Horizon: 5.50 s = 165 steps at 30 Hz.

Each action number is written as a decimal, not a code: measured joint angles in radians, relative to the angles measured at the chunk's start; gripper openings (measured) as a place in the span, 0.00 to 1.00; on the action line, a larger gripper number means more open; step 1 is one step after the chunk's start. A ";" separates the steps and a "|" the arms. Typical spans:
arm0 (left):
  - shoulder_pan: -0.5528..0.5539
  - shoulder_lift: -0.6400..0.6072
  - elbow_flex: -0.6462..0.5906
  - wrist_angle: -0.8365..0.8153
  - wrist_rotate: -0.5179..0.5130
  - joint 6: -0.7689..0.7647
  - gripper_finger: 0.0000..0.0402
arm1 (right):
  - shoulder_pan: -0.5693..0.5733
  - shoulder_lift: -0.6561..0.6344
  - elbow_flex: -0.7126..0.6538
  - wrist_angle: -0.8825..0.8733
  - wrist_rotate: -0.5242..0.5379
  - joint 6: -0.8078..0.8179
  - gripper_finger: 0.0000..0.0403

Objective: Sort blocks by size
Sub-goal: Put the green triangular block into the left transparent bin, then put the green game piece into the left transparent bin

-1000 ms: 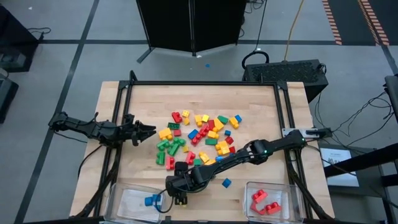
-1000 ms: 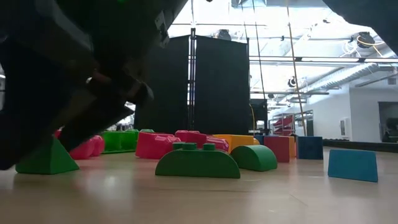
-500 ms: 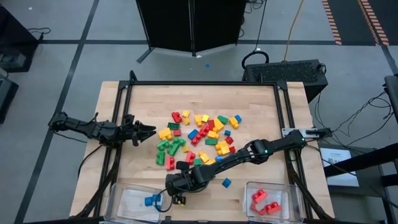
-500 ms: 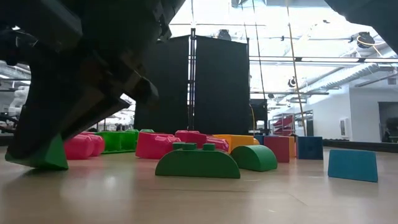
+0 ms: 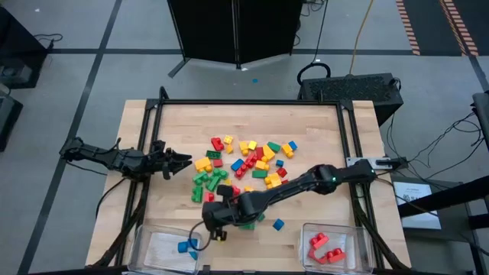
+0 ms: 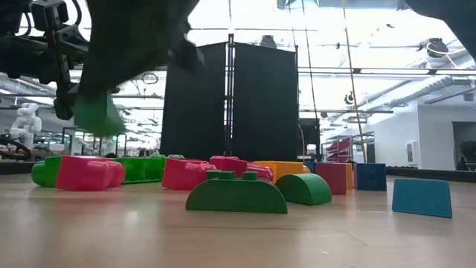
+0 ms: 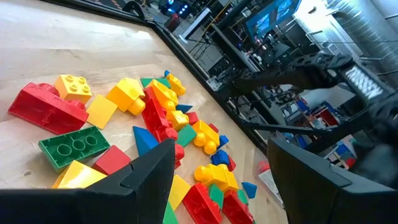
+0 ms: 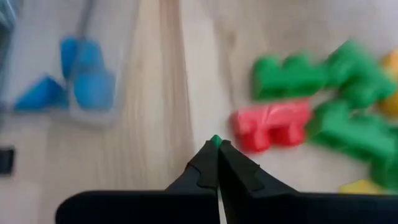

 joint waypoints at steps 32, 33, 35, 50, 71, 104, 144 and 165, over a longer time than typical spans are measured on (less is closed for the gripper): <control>0.000 0.000 0.000 0.002 -0.008 -0.001 0.64 | -0.015 0.075 0.002 0.648 -0.593 -0.199 0.03; 0.000 0.000 0.000 0.002 -0.008 -0.002 0.64 | -0.015 0.075 0.002 0.645 -0.593 -0.201 0.05; 0.000 0.000 0.000 0.002 -0.008 -0.002 0.64 | -0.018 0.075 0.002 0.641 -0.594 -0.203 0.11; 0.000 0.000 0.000 0.001 -0.008 -0.021 0.64 | -0.037 -0.123 0.007 0.000 -0.555 -0.179 0.51; 0.000 0.000 0.001 -0.013 -0.008 -0.019 0.64 | 0.075 -0.121 -0.280 -0.071 -0.269 -0.071 0.60; 0.000 0.000 0.001 -0.021 -0.020 0.007 0.64 | 0.075 -0.124 -0.382 -0.192 -0.166 0.088 0.61; 0.000 0.000 0.000 -0.019 -0.052 0.000 0.64 | -0.008 -0.108 -0.040 0.608 -0.214 -0.158 0.29; 0.000 0.003 0.000 -0.021 -0.053 0.007 0.64 | -0.030 0.095 -0.042 0.812 -0.591 -0.112 0.29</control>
